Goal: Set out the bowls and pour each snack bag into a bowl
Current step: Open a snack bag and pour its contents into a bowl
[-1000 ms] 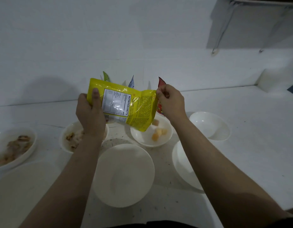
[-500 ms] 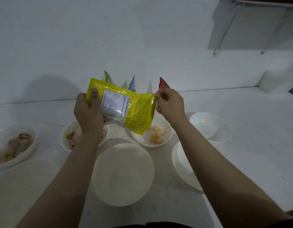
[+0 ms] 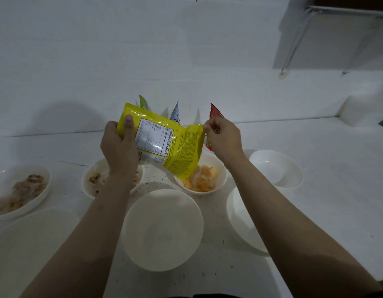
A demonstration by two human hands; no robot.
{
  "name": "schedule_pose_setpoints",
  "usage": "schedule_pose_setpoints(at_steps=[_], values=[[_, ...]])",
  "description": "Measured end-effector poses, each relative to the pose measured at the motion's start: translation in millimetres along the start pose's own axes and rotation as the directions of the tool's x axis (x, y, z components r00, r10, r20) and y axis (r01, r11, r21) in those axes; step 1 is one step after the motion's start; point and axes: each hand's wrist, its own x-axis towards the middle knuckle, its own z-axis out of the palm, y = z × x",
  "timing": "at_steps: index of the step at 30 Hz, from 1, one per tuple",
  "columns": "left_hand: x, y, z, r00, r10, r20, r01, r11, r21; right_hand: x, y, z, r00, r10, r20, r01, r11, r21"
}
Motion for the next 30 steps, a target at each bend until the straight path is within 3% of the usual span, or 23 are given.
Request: schedule_pose_setpoints(at_steps=[18, 30], values=[[6.4, -5.6, 4.0, 1.0, -0.012, 0.001, 0.012, 1.0, 0.02, 13.3, -4.2, 2.5, 0.998, -0.04, 0.054, 0.044, 0.996, -0.083], [4.6, -6.8, 5.2, 1.0, -0.022, -0.001, 0.022, 1.0, -0.004, 5.8, 1.0, 5.7, 1.0, 0.009, -0.015, -0.009, 1.0, 0.021]])
